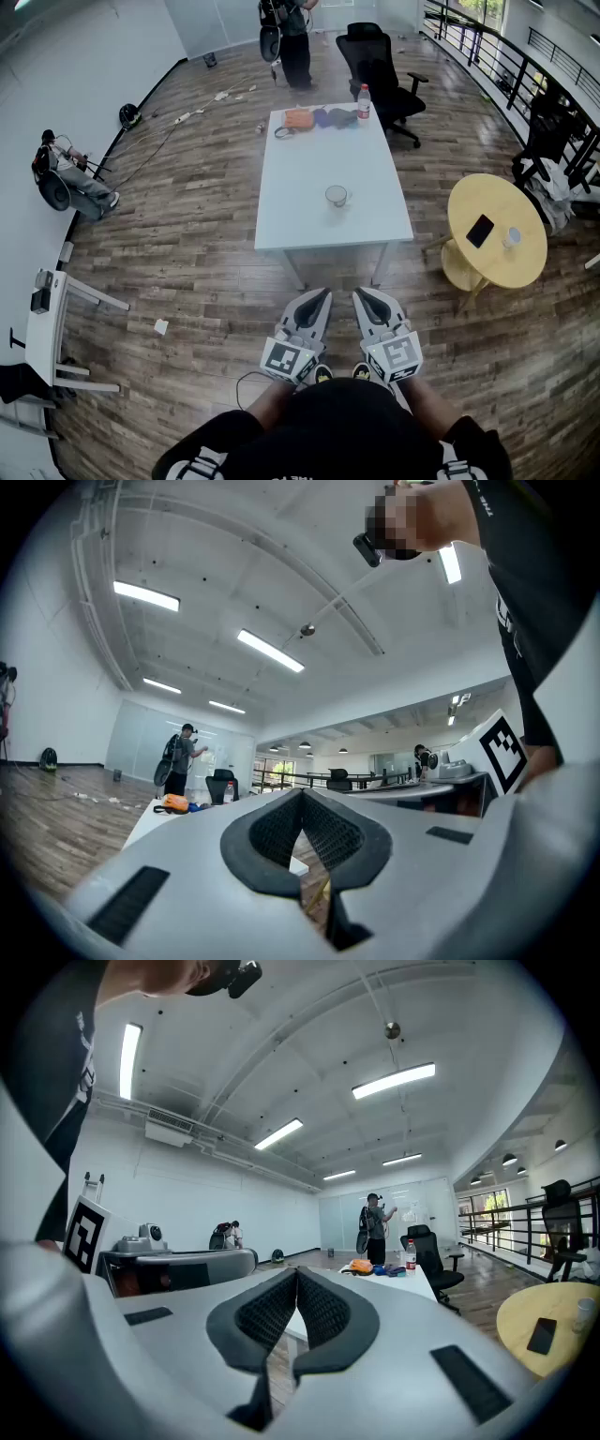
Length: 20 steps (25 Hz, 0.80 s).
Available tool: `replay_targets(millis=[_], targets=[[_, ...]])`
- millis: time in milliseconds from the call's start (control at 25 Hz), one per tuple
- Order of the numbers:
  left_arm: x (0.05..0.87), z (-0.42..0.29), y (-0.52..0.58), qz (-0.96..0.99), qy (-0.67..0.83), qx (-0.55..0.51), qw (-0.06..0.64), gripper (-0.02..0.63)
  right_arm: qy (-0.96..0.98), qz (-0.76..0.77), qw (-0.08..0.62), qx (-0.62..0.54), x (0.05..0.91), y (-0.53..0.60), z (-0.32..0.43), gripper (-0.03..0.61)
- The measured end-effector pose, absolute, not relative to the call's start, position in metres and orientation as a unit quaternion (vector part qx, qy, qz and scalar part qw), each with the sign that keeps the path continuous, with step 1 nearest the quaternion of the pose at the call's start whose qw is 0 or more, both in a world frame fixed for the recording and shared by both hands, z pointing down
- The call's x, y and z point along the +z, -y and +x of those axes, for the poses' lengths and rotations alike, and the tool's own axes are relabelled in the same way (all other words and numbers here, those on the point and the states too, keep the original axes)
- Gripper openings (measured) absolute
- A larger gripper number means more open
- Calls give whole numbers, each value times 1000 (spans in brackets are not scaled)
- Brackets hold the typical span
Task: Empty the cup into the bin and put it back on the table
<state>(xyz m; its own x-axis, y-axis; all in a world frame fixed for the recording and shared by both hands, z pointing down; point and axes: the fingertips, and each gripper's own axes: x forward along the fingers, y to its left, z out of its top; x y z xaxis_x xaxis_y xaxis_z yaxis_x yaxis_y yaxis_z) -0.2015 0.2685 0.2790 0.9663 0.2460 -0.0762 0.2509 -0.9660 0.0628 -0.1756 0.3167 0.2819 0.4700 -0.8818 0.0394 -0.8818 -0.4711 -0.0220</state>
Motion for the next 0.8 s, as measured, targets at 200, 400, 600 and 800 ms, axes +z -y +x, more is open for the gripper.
replay_targets(millis=[200,400,600,800], targets=[[276,-201,-263,990,-129,-38,40,21,513,858,7,20,283,-312,-174,15],[277,-207,-262,989,-136,-34,36,21,509,860,9,24,284,-308,-181,14],[271,-213,-243,988,-134,-66,35,21,508,861,-15,-8,270,-301,-179,15],[261,-221,-214,983,-158,-81,54,20,491,871,-29,-13,269,-290,-170,14]])
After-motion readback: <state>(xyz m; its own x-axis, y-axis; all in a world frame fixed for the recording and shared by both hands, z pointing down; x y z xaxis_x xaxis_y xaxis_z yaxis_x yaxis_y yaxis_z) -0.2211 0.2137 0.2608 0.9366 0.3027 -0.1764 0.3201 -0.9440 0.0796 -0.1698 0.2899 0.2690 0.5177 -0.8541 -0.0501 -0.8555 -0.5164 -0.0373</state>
